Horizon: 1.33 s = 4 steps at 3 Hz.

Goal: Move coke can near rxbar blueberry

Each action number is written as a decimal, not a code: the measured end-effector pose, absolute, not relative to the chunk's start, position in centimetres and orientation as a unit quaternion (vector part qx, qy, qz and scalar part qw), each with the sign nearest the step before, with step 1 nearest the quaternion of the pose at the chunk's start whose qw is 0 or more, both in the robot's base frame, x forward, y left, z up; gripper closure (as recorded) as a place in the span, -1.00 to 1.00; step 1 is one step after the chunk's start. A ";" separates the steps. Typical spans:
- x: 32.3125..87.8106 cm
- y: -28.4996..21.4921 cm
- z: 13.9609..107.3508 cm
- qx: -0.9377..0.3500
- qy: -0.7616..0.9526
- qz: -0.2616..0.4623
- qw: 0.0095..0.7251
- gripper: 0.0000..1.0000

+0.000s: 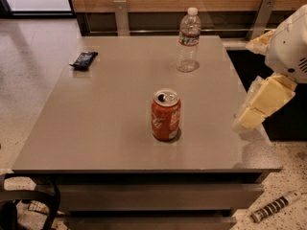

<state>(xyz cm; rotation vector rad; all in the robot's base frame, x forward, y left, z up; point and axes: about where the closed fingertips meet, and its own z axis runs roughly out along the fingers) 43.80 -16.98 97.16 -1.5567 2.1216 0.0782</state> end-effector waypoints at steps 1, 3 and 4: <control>43.4 -13.8 94.5 -0.551 0.767 0.087 0.316 -1.00; 44.9 -10.3 88.9 -0.491 0.731 0.164 0.444 -1.00; 45.8 -9.7 88.3 -0.447 0.711 0.193 0.508 -1.00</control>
Offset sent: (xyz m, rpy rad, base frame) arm 0.0163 0.0987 -0.0662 0.7064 -0.1961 -0.0219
